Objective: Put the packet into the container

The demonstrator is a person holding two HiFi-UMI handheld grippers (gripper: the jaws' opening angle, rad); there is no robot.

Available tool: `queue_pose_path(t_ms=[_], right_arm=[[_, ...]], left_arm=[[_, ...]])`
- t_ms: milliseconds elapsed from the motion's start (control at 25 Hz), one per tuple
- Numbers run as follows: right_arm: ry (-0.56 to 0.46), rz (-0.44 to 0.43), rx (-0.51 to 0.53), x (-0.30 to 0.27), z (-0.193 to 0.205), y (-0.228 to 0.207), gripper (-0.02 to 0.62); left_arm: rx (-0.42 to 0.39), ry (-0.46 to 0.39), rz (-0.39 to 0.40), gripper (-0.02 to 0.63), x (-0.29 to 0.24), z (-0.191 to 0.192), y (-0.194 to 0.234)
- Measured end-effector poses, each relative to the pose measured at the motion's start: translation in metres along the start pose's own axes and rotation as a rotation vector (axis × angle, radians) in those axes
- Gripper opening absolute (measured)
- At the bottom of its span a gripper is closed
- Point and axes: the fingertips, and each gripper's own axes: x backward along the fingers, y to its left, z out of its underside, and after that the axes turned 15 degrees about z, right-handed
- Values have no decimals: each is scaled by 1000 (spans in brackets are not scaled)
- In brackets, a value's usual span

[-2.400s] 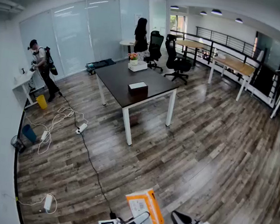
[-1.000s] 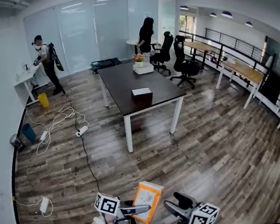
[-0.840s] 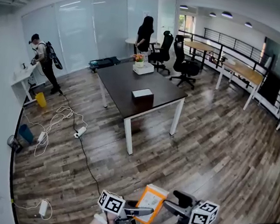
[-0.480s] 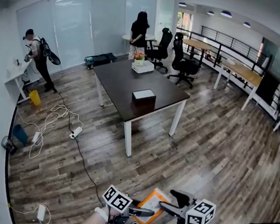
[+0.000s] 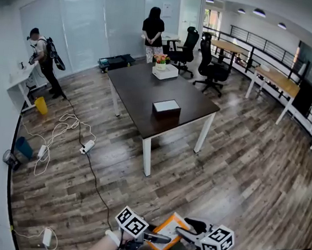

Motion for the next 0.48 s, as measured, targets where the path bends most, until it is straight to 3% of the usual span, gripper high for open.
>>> queue_pose_path(t_ms=[320,480], right_arm=[[102,-94,83,-52,-19,-55,186],[68,-126,32,-67,-48,-96,140]], left_arm=[[21,23,-85,324,20,-61,33],[25,8,-115,324,23,-109,43]])
